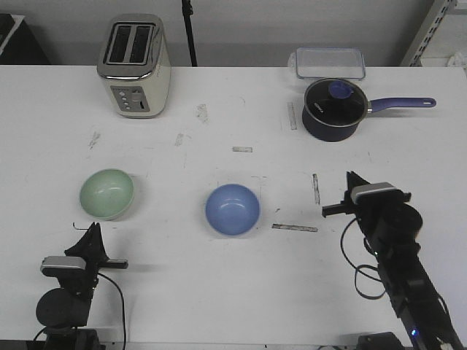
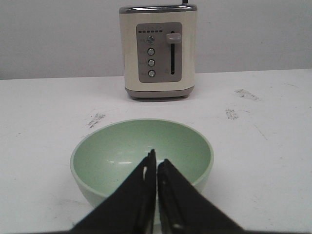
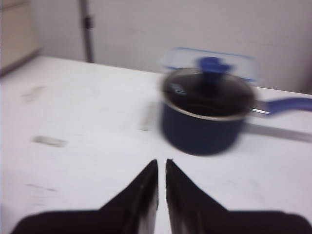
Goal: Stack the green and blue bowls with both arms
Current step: 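Release the blue bowl and retract the right gripper to rest, then move the left gripper forward toward the pale green bowl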
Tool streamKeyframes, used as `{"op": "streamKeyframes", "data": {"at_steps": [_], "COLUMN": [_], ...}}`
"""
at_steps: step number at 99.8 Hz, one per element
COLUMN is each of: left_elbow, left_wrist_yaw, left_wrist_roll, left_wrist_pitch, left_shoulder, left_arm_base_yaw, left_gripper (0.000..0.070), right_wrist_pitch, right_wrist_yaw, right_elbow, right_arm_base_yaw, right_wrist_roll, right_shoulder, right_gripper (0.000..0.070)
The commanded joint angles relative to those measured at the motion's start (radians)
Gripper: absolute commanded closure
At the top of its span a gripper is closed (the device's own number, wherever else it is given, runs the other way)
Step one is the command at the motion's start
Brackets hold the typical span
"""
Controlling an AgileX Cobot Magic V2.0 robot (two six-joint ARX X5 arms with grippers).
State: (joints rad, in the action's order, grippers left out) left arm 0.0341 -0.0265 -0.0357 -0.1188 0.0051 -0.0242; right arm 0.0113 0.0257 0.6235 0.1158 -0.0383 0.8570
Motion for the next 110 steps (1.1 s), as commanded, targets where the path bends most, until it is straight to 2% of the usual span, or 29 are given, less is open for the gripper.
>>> {"op": "streamKeyframes", "data": {"at_steps": [1, 17, 42, 53, 77, 110], "left_elbow": [-0.022, -0.022, -0.022, -0.022, -0.022, -0.022], "left_wrist_yaw": [0.0, 0.0, 0.0, 0.001, 0.001, 0.001], "left_wrist_roll": [-0.002, -0.002, -0.002, -0.002, -0.002, -0.002], "left_wrist_pitch": [-0.013, -0.013, -0.013, -0.013, -0.013, -0.013], "left_shoulder": [-0.002, -0.002, -0.002, -0.002, -0.002, -0.002], "left_arm_base_yaw": [0.0, 0.0, 0.0, 0.0, 0.0, 0.0], "left_gripper": [0.0698, 0.0698, 0.0698, 0.0698, 0.0698, 0.0698], "right_wrist_pitch": [0.012, 0.014, 0.042, 0.0, -0.001, 0.003], "right_wrist_yaw": [0.002, 0.001, 0.0, 0.001, 0.0, 0.0], "right_elbow": [-0.032, -0.144, -0.291, -0.293, -0.293, -0.293], "right_arm_base_yaw": [-0.037, -0.104, -0.118, -0.118, -0.117, -0.117], "right_wrist_roll": [-0.01, 0.024, 0.031, 0.031, 0.031, 0.031], "right_shoulder": [-0.049, -0.214, -0.439, -0.516, -0.64, -0.674], "right_gripper": [0.0685, 0.0685, 0.0685, 0.0685, 0.0685, 0.0685]}}
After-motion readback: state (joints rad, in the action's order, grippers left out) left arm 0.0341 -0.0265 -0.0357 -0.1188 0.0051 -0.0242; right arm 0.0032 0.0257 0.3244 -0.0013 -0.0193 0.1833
